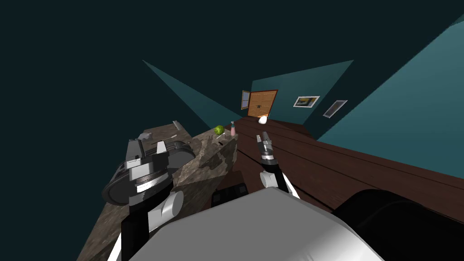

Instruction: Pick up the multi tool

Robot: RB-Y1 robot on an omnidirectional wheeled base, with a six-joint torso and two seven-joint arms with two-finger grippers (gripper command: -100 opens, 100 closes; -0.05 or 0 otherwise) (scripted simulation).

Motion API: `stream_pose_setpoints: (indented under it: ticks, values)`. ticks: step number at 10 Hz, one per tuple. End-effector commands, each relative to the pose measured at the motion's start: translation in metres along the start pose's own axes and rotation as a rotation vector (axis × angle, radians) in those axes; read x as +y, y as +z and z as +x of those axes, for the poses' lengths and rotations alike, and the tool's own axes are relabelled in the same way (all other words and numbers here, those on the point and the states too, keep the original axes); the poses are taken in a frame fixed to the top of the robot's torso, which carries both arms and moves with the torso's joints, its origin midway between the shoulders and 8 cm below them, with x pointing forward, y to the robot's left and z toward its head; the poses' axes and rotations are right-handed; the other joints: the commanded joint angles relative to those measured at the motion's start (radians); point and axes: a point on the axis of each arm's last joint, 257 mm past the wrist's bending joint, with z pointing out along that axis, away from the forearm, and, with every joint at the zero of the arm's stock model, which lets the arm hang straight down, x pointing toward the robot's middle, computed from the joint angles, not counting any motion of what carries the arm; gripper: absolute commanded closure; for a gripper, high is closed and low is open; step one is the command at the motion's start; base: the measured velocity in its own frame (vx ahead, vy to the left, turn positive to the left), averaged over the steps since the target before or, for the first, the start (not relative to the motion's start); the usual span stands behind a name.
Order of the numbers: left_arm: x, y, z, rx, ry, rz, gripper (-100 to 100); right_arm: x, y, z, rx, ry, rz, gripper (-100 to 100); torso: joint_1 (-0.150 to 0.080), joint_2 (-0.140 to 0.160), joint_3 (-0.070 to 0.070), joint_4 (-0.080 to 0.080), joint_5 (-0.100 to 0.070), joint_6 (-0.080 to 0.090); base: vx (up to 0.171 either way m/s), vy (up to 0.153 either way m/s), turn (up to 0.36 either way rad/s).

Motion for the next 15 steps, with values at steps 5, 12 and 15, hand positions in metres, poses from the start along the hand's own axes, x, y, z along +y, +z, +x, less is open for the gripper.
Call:
stream_pose_setpoints:
  ticks: [5, 12, 15]
  values:
    - [0.000, 0.000, 0.000, 0.000, 0.000, 0.000, 0, -0.024, 0.019, 0.003, 0.075, -0.110, 0.087, -100, -0.003, -0.001, -0.001, 0.000, -0.001, 0.000, 0.016, -0.032, 0.149]
    - [0.000, 0.000, 0.000, 0.000, 0.000, 0.000, 0, -0.050, 0.032, 0.001, 0.094, -0.187, 0.185, -100, -0.002, -0.001, -0.001, 0.000, 0.000, 0.000, 0.015, -0.029, 0.104]
    - [0.000, 0.000, 0.000, 0.000, 0.000, 0.000, 0, -0.060, 0.044, 0.000, 0.103, -0.240, 0.226, -100, -0.002, -0.001, -0.001, 0.000, -0.001, 0.000, 0.015, -0.034, 0.143]
